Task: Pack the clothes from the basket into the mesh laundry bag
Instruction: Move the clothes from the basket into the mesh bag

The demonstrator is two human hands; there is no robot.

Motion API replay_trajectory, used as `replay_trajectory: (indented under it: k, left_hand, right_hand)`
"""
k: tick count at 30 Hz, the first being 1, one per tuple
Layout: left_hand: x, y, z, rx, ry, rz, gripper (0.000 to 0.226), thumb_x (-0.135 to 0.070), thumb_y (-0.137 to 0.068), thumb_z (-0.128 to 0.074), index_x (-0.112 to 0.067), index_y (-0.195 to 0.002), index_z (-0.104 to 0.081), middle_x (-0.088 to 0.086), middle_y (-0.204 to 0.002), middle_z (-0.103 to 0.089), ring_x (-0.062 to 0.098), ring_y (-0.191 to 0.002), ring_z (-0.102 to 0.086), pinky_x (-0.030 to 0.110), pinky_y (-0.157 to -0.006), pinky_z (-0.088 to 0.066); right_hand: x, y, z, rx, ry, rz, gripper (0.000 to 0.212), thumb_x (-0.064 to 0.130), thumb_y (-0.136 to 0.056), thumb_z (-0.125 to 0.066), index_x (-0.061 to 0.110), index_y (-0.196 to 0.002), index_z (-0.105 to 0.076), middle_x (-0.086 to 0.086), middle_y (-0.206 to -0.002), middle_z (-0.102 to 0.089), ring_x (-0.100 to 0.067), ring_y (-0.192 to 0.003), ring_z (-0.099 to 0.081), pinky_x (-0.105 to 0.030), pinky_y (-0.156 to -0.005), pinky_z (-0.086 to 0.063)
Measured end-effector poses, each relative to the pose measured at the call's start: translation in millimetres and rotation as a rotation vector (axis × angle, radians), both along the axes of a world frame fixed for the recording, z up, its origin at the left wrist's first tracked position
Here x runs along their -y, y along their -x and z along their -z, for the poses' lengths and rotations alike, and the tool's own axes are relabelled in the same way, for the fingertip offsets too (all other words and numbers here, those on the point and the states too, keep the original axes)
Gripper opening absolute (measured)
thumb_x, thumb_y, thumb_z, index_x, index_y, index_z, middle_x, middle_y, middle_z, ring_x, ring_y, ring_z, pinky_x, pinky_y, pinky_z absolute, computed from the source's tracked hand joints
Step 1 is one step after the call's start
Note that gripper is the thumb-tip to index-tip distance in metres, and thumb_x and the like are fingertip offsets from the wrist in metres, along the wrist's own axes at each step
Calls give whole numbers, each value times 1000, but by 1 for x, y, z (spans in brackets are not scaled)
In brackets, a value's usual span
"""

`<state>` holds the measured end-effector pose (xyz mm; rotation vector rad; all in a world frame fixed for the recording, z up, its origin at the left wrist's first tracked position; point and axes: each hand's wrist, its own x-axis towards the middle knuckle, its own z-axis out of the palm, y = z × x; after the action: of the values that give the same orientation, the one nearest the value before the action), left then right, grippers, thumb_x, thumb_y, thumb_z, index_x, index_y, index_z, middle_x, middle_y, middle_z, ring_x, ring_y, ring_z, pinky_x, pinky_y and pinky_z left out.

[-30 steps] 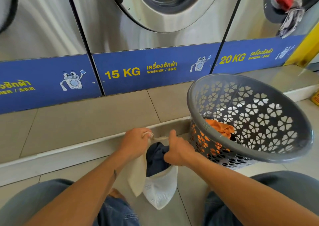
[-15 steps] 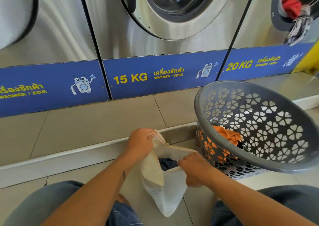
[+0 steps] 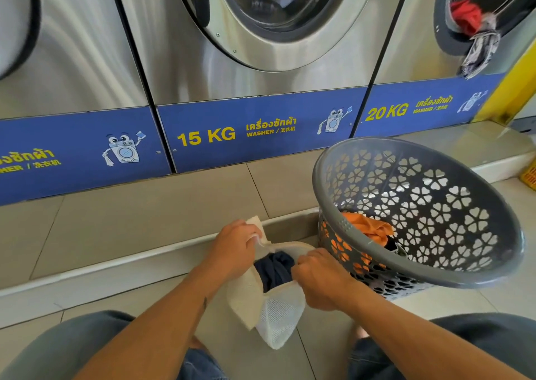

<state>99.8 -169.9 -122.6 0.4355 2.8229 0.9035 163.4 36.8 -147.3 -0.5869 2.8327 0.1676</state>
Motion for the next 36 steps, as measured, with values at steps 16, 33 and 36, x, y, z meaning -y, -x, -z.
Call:
replay_trajectory:
  k: [16,33,36]
  left_hand:
    - [-44,-2,-41,52,-478,-236,32,-3,-89,-51,-21,-90,-77,-6,-88,-71,9,-79,-61,19,-57,-43]
    - [-99,37,-76,47,-642,-263,39,-1,-88,-48,-28,-87,-76,-21,-90,-68,-3,-89,-59,23,-74,-49]
    - [-102,51,-76,63,-668,-279,39,-1,-88,-48,-30,-82,-75,-17,-86,-70,-2,-81,-61,18,-67,-51]
  right_hand:
    - [-44,24,-132,-149,722,286,28,5,-92,-54,21,-109,-71,2,-92,-74,-14,-87,-67,-28,-80,-54]
    - [-143,97,-60,368,67,546,84,8,-90,-49,39,-160,-14,-14,-146,-49,-27,-105,-58,-33,-75,-52]
    - [-146,116,-37,392,0,525,92,18,-86,-58,40,-160,-7,-11,-160,-32,-32,-131,-49,-38,-93,-52]
